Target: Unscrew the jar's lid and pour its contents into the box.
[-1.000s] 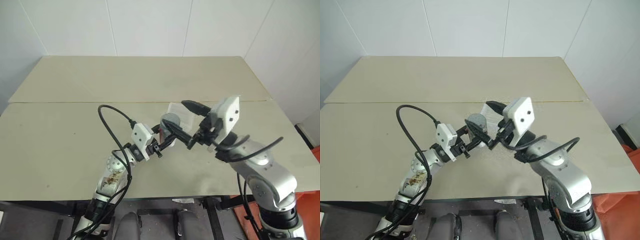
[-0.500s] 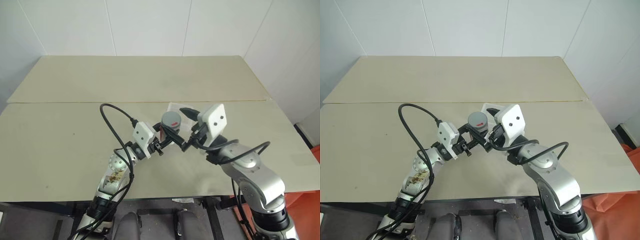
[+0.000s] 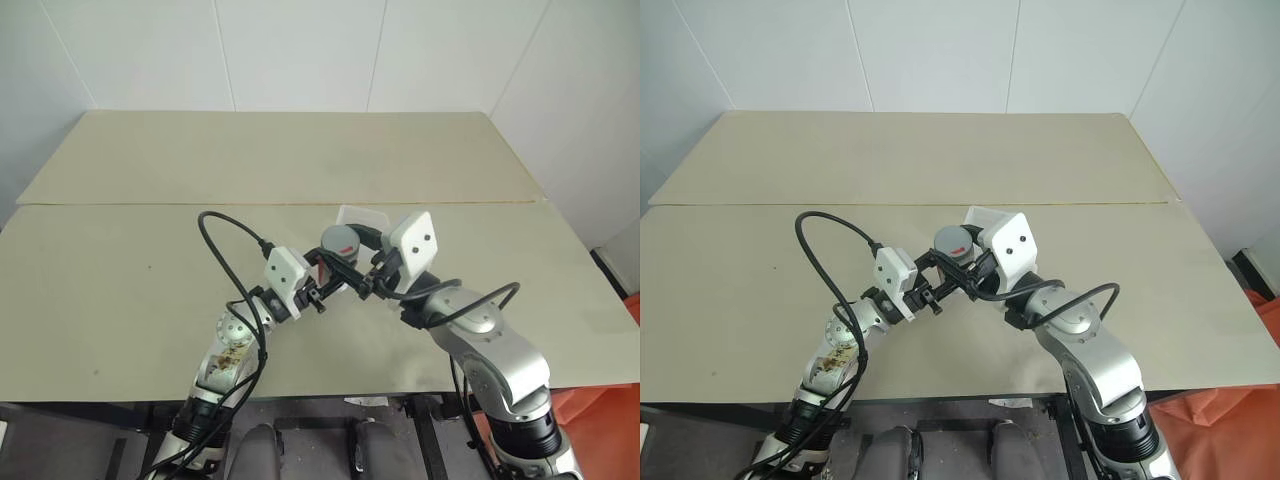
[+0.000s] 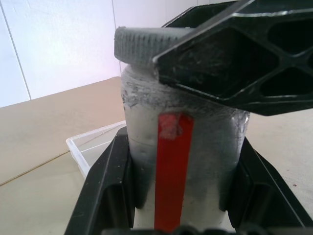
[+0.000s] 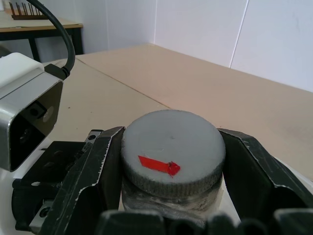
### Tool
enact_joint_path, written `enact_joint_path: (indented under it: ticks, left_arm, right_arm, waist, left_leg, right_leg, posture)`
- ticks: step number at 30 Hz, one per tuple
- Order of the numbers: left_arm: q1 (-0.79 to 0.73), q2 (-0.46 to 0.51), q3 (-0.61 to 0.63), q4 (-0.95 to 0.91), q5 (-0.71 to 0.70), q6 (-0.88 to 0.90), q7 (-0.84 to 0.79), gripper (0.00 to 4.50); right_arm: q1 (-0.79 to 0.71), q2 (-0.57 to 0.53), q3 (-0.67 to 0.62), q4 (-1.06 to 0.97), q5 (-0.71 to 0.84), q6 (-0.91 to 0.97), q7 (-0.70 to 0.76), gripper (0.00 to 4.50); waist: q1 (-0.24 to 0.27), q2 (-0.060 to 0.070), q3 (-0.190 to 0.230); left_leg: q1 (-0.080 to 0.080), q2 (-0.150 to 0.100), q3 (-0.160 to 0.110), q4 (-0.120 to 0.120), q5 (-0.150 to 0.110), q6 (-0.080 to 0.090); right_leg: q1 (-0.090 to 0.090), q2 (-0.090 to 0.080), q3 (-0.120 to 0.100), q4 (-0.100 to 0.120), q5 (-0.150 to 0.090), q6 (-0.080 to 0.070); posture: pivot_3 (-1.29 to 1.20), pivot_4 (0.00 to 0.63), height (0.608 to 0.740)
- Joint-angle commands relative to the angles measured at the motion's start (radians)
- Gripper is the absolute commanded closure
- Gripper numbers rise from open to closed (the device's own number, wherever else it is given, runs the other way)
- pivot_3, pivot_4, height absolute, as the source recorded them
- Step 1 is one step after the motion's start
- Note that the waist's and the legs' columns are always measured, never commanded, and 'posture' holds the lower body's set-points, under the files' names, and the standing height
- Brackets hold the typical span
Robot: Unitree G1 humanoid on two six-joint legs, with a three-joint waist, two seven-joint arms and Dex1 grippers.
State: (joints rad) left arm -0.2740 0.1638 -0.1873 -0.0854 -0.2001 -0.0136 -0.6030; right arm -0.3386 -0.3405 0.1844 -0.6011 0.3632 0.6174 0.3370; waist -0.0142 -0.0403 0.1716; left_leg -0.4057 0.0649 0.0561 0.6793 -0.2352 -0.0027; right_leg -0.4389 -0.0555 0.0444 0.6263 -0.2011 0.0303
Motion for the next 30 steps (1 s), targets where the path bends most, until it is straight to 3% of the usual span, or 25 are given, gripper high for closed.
enact_joint_path:
  ticks: [1, 6, 14, 18, 23, 30]
  left_arm:
    - [-0.011, -0.001, -0.004, -0.034, -0.014, -0.012, -0.014, 2.57]
    - [-0.004, 0.006, -0.014, -0.046, -0.032, -0.008, -0.044, 2.57]
    - [0.016, 0.049, -0.037, -0.125, -0.133, 0.054, -0.156, 2.57]
    - [0.015, 0.053, -0.049, -0.135, -0.140, 0.062, -0.169, 2.57]
    - [0.025, 0.047, -0.053, -0.148, -0.137, 0.063, -0.161, 2.57]
    - [0.064, 0.027, -0.072, -0.175, -0.114, 0.057, -0.123, 2.57]
  right_arm:
    - [-0.002, 0.004, -0.006, -0.026, -0.029, -0.030, -0.005, 1.73]
    - [-0.002, -0.025, -0.033, -0.007, 0.024, -0.060, 0.092, 1.73]
    - [-0.158, -0.134, -0.092, 0.231, 0.209, -0.188, 0.572, 1.73]
    - [-0.327, -0.184, -0.029, 0.462, 0.182, -0.270, 0.878, 1.73]
    - [-0.527, -0.151, 0.029, 0.787, 0.152, -0.400, 1.221, 1.73]
    - [-0.735, -0.177, 0.269, 1.090, 0.259, -0.560, 1.277, 1.73]
  waist:
    - [0.000, 0.000, 0.000]
    - [0.000, 0.000, 0.000]
    - [-0.005, 0.000, 0.000]
    - [-0.005, 0.000, 0.000]
    - [-0.002, 0.000, 0.000]
    - [0.000, 0.001, 0.000]
  left_leg:
    - [0.000, 0.000, 0.000, 0.000, 0.000, 0.000]
    - [0.000, 0.000, 0.000, 0.000, 0.000, 0.000]
    - [0.001, 0.000, 0.000, 0.000, 0.000, 0.000]
    - [0.002, 0.000, 0.000, 0.000, 0.000, 0.001]
    - [0.002, 0.000, 0.000, -0.001, 0.000, 0.001]
    - [0.001, 0.001, 0.000, -0.001, 0.000, 0.001]
  right_leg:
    - [0.000, 0.000, 0.000, 0.000, 0.000, 0.000]
    - [0.000, 0.000, 0.000, 0.000, 0.000, 0.000]
    - [0.001, 0.000, 0.000, 0.000, 0.000, 0.000]
    - [0.001, 0.001, 0.000, 0.000, 0.000, 0.001]
    - [0.001, 0.001, 0.000, 0.000, 0.001, -0.002]
    - [0.000, 0.001, 0.000, 0.000, 0.001, -0.003]
  posture:
    - [0.00, 0.150, 0.740]
    - [0.00, 0.150, 0.740]
    - [0.00, 0.150, 0.740]
    - [0.00, 0.150, 0.740]
    - [0.00, 0.150, 0.740]
    - [0.00, 0.150, 0.740]
